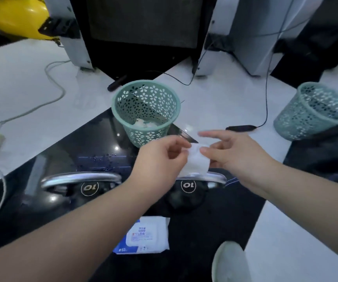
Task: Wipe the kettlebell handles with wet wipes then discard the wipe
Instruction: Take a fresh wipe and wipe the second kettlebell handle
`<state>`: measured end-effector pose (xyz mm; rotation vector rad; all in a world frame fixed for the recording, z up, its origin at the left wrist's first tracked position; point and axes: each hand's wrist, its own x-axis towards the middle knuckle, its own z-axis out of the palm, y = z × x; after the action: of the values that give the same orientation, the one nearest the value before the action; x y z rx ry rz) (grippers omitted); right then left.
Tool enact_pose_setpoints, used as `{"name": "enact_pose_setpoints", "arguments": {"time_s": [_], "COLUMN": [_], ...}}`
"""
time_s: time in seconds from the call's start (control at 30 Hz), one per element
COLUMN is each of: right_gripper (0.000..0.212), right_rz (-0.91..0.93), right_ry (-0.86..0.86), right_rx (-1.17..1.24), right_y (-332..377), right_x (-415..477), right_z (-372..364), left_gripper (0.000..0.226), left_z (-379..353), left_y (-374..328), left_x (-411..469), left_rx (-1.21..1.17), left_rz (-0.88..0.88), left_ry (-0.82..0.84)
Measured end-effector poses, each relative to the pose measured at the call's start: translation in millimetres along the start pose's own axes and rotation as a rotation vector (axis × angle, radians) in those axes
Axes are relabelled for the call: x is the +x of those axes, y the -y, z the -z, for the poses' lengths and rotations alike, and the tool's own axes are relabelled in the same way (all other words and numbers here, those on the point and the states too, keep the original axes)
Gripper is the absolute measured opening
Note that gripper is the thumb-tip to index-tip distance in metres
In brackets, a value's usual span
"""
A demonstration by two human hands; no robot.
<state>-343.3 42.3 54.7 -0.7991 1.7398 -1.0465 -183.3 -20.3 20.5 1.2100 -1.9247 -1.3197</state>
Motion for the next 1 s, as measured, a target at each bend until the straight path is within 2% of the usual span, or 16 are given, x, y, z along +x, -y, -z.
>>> {"name": "enact_pose_setpoints", "arguments": {"time_s": [0.07,0.17,0.27,0.37,0.43,0.5,0.57,0.63,0.7,0.73,0.9,0.93,1.0], "right_gripper": [0.027,0.023,0.027,0.027,0.021,0.015,0.019,0.012,0.033,0.043,0.059,0.062,0.066], "right_rz": [-0.062,-0.065,0.029,0.142,0.199,0.209,0.226,0.277,0.376,0.397,0.450,0.454,0.439], "right_ry": [-0.004,-0.030,0.020,0.092,0.074,-0.003,-0.037,-0.044,0.030,0.063,0.149,0.186,0.256], "right_rx": [-0.068,-0.323,-0.604,-0.895,-0.936,-0.875,-0.925,-1.024,-1.234,-1.254,-1.261,-1.302,-1.410], "right_y": [-26.6,-61.8,-76.0,-88.5,-97.2,-101.3,-105.5,-107.3,-107.8,-104.8,-92.1,-90.3,-89.6], "right_x": [0.0,3.7,11.7,19.2,22.7,26.2,30.7,33.3,31.2,27.8,25.8,28.1,36.0], "right_z": [9.3,22.2,20.1,19.6,17.6,17.5,18.1,19.0,19.5,18.7,8.1,4.1,-5.0], "left_gripper": [0.019,0.033,0.038,0.032,0.022,0.015,0.019,0.022,0.024,0.026,0.065,0.064,0.047], "left_z": [-21.4,-46.5,-53.0,-61.9,-65.5,-69.0,-71.2,-72.6,-73.3,-72.6,-53.9,-48.6,-39.5], "left_y": [7.7,20.1,32.4,40.9,47.3,53.2,56.8,58.3,58.3,57.5,59.5,62.1,66.3], "left_x": [-3.4,-3.9,-2.8,1.8,3.7,5.3,6.4,7.3,8.2,8.5,13.8,16.5,20.6], "left_rx": [0.153,0.340,0.546,0.767,0.859,0.893,0.908,0.912,0.908,0.898,0.911,0.932,0.910], "left_rz": [-0.006,-0.020,-0.105,-0.206,-0.264,-0.283,-0.286,-0.305,-0.310,-0.303,-0.143,-0.094,0.020], "left_ry": [0.061,0.143,0.146,0.147,0.106,0.022,-0.027,-0.048,-0.040,-0.022,0.215,0.259,0.302]}}
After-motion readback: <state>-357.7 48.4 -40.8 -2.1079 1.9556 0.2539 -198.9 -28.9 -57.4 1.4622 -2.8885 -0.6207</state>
